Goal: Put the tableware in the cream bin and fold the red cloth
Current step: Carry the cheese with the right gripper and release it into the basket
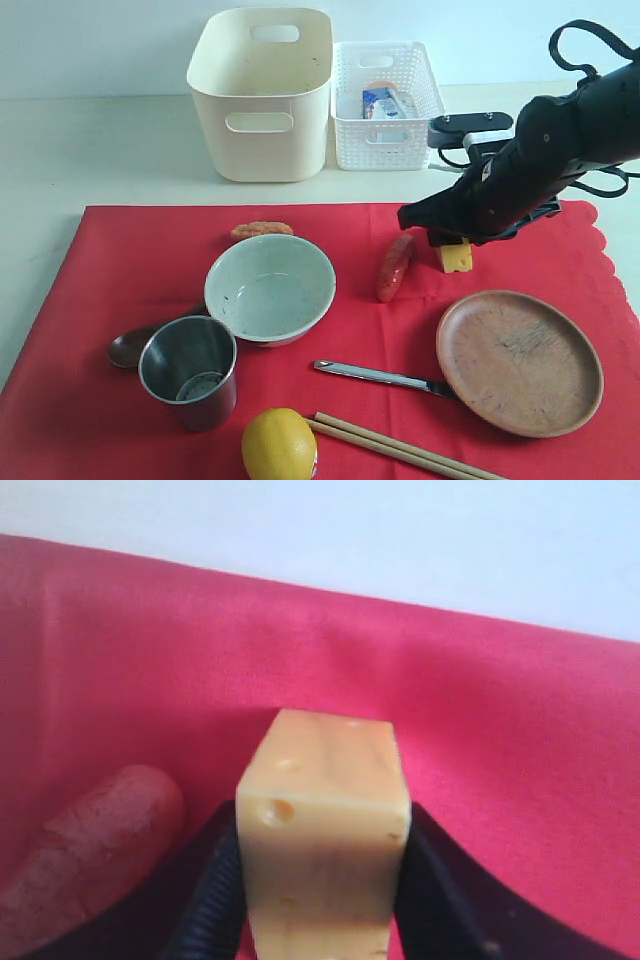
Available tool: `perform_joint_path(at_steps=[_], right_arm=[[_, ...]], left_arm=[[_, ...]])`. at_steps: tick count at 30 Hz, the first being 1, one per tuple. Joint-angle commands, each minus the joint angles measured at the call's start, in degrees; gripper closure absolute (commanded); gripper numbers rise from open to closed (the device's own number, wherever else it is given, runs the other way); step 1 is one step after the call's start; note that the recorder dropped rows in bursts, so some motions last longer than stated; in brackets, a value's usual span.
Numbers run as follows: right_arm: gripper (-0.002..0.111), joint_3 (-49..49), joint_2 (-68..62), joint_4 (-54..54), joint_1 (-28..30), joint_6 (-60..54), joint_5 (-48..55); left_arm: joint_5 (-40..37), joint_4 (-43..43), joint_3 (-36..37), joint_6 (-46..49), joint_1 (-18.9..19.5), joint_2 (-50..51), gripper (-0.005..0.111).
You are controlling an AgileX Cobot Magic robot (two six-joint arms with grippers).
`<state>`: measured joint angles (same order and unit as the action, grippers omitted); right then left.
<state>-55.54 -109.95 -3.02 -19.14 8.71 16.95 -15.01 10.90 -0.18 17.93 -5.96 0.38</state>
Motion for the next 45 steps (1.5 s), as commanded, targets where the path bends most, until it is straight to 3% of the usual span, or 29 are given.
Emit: perform_joint_path(at_steps=[1, 13, 30, 38, 40, 45], right_arm=[[0.108, -0.3, 1.7, 0.0, 0.2, 0.4, -2.1], [0.108, -1.0, 8.8, 0.2, 0.2, 0.5, -20.4], [0.108, -23.8, -6.5, 0.2, 0.2, 0.4, -21.6], [0.108, -29.6, -13.3, 0.2, 0.2, 0.4, -19.7], [0.101, -29.7, -13.7, 0.2, 0.2, 0.4, -19.7], [0.065, -29.7, -14.0, 0.2, 0.2, 0.4, -20.3]], left_arm=[[0.1, 0.0, 0.2, 0.1, 0.1, -0.4, 0.105], [0.1, 0.0, 0.2, 0.1, 0.1, -0.4, 0.105], [0.1, 0.0, 0.2, 0.1, 0.1, -0.4, 0.105], [0.1, 0.0, 0.2, 0.1, 0.1, -0.4, 0.105], [0.1, 0.0, 0.2, 0.1, 0.1, -0.4, 0.105], [0.1, 0.0, 0.2, 0.1, 0.1, -0.4, 0.105]])
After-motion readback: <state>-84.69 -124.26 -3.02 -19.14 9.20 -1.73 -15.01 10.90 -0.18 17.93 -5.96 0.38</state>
